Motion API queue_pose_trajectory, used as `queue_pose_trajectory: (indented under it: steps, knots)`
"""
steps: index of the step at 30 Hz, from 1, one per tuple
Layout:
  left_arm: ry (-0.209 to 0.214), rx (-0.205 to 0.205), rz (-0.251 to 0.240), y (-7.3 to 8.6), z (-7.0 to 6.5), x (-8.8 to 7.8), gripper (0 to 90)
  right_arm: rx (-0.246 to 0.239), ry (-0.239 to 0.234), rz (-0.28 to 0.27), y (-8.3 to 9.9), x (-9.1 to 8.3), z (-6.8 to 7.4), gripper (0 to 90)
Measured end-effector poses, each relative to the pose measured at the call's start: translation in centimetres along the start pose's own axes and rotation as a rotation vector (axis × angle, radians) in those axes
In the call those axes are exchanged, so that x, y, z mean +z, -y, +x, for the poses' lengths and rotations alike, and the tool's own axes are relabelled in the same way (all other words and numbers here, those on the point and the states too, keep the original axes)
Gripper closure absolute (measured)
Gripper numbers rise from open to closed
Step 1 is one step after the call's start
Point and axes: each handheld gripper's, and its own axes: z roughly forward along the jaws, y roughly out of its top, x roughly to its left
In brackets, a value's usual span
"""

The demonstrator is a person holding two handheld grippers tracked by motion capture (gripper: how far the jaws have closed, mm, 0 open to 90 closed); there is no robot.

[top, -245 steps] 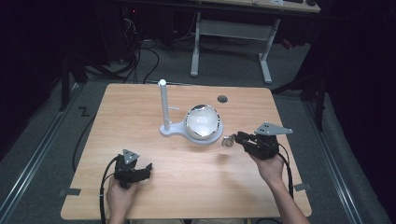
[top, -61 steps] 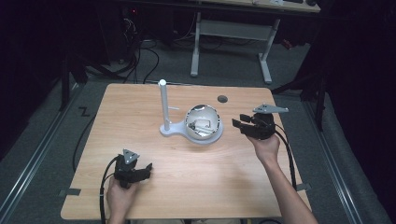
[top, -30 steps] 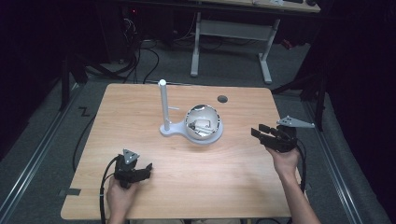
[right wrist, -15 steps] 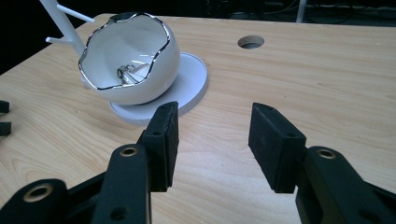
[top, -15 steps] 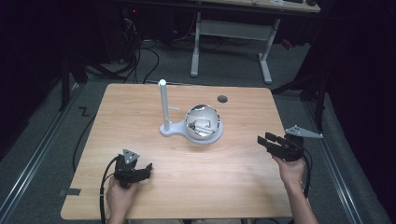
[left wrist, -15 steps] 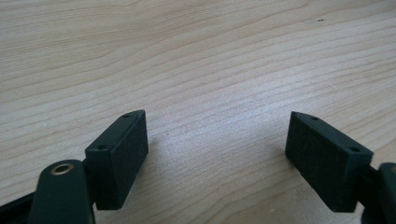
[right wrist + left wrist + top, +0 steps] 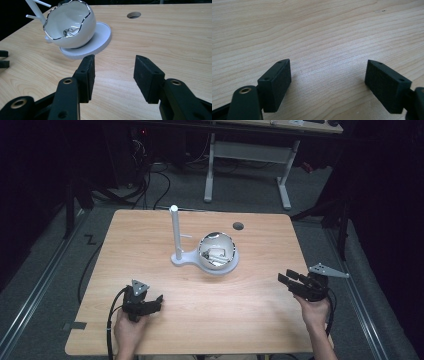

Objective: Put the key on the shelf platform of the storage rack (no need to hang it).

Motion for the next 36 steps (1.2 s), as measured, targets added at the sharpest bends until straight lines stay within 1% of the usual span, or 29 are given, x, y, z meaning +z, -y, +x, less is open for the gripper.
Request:
queue_pose_trajectory:
  steps: [6,7,14,16,28,34,36]
  knots:
    - [0.000,0.000,0.000,0.0,0.0,0.0,21.5,0.008,-0.005,0.008,0.9,0.1,0.1,51.7]
    - [-0.001,0.000,0.000,0.0,0.0,0.0,21.5,0.018,-0.006,0.012,1.1,0.1,0.1,51.7]
    - [-0.001,0.000,0.000,0.0,0.0,0.0,21.5,0.012,-0.012,0.016,2.0,0.2,0.2,51.7]
    - [-0.001,0.000,0.000,0.0,0.0,0.0,21.5,0.018,-0.015,0.020,2.3,0.3,0.3,51.7]
    - [-0.001,0.000,0.000,0.0,0.0,0.0,21.5,0.030,-0.033,0.050,4.2,1.3,0.8,51.6]
    - [-0.001,0.000,0.000,0.0,0.0,0.0,21.5,0.025,-0.033,0.057,4.7,1.7,1.1,51.5]
    - [-0.001,0.000,0.000,0.0,0.0,0.0,21.5,0.022,-0.030,0.067,5.0,1.9,1.3,51.3]
